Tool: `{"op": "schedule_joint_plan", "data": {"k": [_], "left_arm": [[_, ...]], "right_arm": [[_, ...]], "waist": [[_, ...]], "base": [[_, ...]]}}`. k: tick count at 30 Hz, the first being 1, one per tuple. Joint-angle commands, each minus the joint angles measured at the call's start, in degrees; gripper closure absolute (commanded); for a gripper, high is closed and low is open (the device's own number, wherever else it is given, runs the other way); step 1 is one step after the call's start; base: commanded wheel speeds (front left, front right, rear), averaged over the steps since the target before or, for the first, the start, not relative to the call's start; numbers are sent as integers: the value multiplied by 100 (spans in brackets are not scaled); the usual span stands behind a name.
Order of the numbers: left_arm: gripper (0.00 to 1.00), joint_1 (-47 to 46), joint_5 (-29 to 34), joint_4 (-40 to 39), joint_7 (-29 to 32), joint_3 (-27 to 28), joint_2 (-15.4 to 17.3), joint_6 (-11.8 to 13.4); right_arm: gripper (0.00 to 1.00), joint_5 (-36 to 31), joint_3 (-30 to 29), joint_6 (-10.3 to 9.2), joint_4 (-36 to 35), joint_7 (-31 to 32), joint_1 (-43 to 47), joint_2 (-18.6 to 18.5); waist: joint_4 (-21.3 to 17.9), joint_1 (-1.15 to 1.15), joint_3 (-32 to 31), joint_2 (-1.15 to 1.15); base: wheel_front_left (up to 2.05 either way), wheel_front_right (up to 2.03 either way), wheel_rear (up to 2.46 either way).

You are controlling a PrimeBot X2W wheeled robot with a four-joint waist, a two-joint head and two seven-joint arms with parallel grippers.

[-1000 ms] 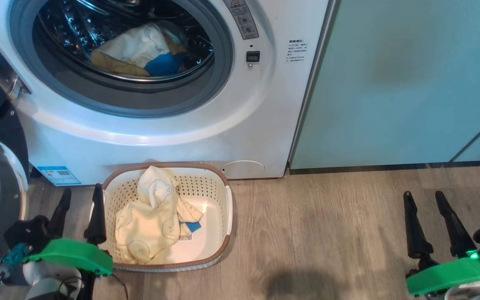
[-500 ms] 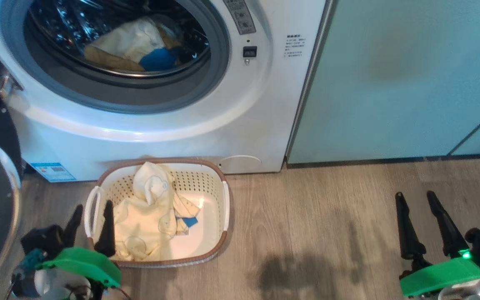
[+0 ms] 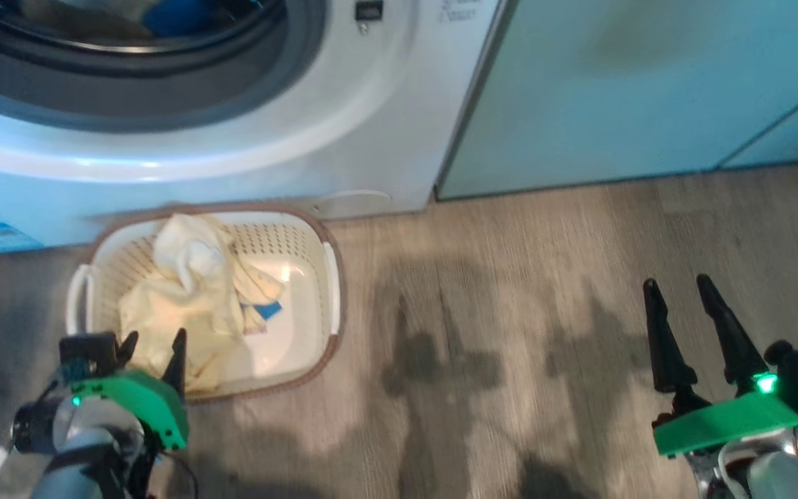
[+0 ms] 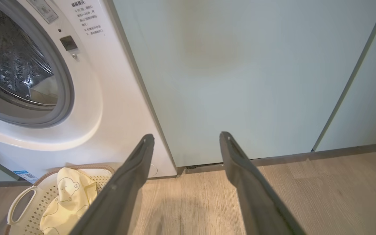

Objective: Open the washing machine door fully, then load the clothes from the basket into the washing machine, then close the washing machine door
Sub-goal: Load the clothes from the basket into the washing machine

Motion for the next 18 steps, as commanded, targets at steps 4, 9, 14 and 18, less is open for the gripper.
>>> {"op": "schedule_joint_plan", "data": {"k": [4, 9, 14, 18], "left_arm": [[0, -682, 87, 688, 93, 2, 306, 4], [0, -1518, -25, 1583, 222, -20, 422, 0], [0, -2226, -59, 2253, 321, -70, 661, -3], [0, -2730, -52, 2599, 380, -134, 849, -5]], "right_arm": [[0, 55, 179, 26, -229, -55, -337, -2], [0, 59, 234, 26, -285, -55, -596, 15], [0, 75, 271, 26, -309, -55, -798, 20], [0, 120, 239, 26, -366, -55, -881, 21]], "waist": [[-266, -1, 695, 0], [-366, -1, 1220, 0], [-498, -1, 1651, 0], [-569, -1, 1963, 0]], "base": [[0, 0, 0], [0, 0, 0], [0, 0, 0], [0, 0, 0]]}}
